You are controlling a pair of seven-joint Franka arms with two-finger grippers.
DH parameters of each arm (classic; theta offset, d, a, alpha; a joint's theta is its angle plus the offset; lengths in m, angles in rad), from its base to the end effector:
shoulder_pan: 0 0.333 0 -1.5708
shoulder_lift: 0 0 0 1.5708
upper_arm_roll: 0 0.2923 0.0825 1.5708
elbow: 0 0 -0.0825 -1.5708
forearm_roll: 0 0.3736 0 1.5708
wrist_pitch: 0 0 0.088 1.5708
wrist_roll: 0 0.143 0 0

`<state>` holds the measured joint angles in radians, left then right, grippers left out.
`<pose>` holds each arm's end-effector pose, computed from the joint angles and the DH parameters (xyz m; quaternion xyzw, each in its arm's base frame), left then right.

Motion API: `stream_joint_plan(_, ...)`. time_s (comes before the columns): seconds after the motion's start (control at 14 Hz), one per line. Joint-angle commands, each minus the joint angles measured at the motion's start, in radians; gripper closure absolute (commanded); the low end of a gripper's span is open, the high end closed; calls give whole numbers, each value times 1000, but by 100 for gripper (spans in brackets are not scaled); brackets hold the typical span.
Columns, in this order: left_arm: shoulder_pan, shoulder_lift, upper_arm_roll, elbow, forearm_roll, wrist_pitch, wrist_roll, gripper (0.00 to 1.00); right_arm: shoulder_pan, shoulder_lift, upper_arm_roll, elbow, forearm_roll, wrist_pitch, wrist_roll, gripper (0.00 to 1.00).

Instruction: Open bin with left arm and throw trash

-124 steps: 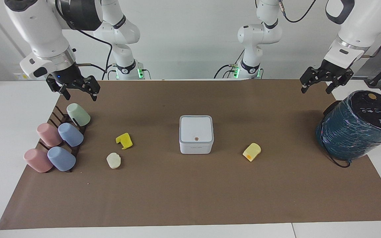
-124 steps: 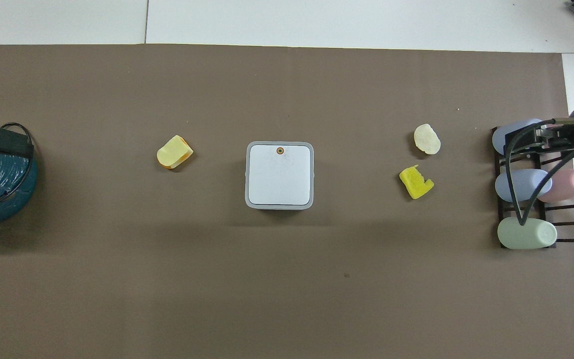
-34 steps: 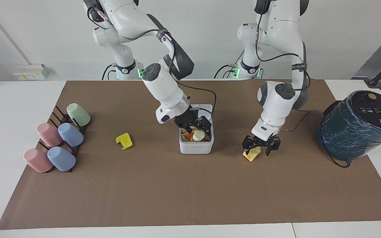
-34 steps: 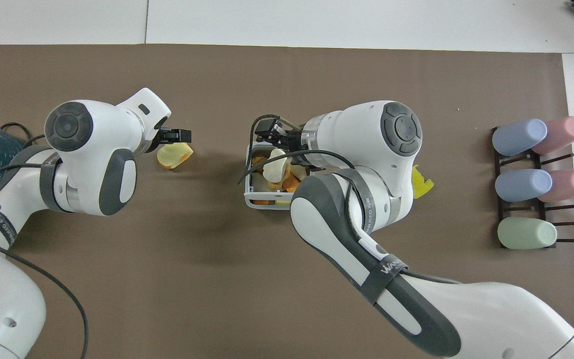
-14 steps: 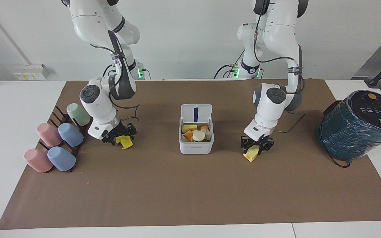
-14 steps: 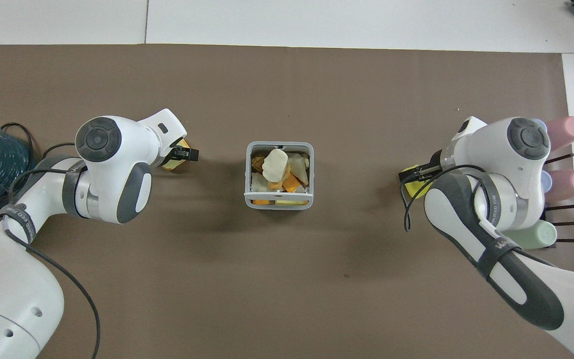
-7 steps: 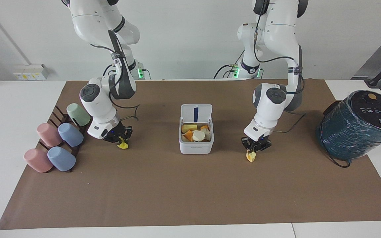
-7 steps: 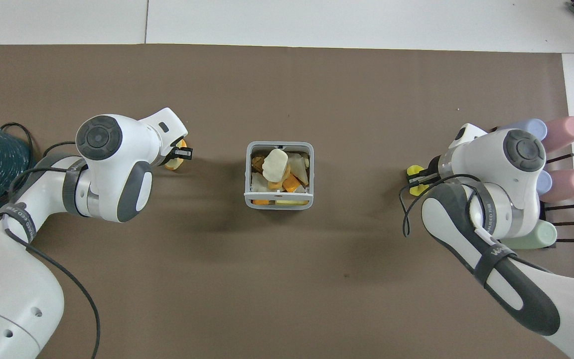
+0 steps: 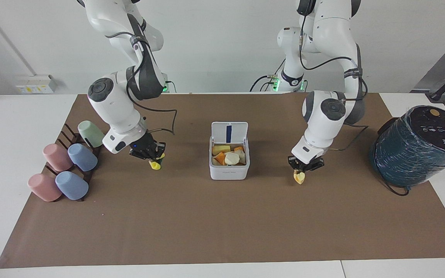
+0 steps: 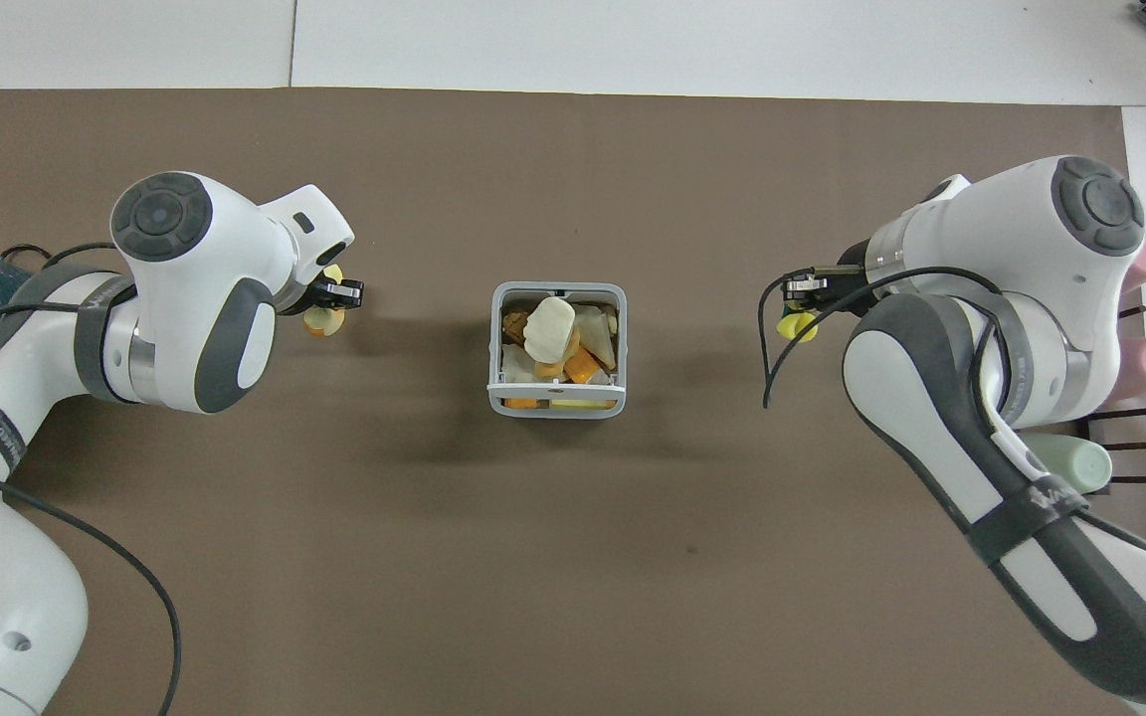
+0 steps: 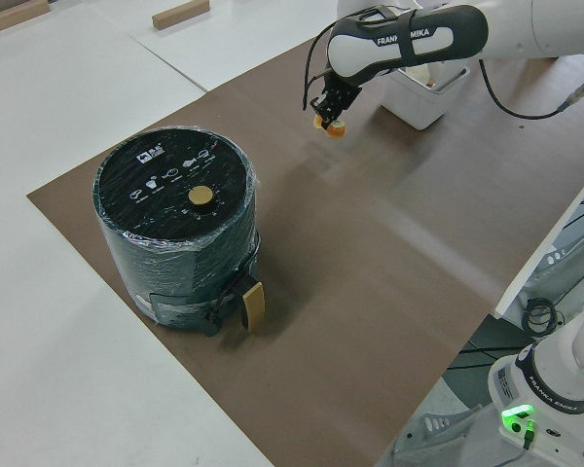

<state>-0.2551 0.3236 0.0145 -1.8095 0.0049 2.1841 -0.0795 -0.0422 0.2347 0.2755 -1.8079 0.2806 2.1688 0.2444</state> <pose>0.6083 -0.1493 0.3162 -0.9963 0.0822 -0.0259 0.0002 0.6051 0.1557 0.3798 -0.9829 0.0818 -0.0272 0.1626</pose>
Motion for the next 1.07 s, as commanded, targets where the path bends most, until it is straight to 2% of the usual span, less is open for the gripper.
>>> stream_joint_plan(0.0,34,-20,-4,94,10,-162,3,100,54,48,4,61,173,81,180,100)
stream_joint_plan(0.14,60,-50,-4,107,9,-230,9,100,138,63,4,56,268,185,326,100)
stream_joint_plan(0.5,83,-110,4,131,-8,-354,11,100,257,101,4,47,288,278,499,100)
stream_joint_plan(0.64,91,-110,2,180,-10,-440,12,100,275,95,4,15,287,279,503,78)
stream_joint_plan(0.71,96,-109,2,196,-13,-467,12,100,275,95,4,6,287,281,501,46)
stream_joint_plan(0.79,97,-110,2,208,-17,-487,12,100,278,92,4,-4,285,286,495,0)
stream_joint_plan(1.0,97,-112,4,231,-31,-530,12,100,286,94,4,2,270,299,492,0)
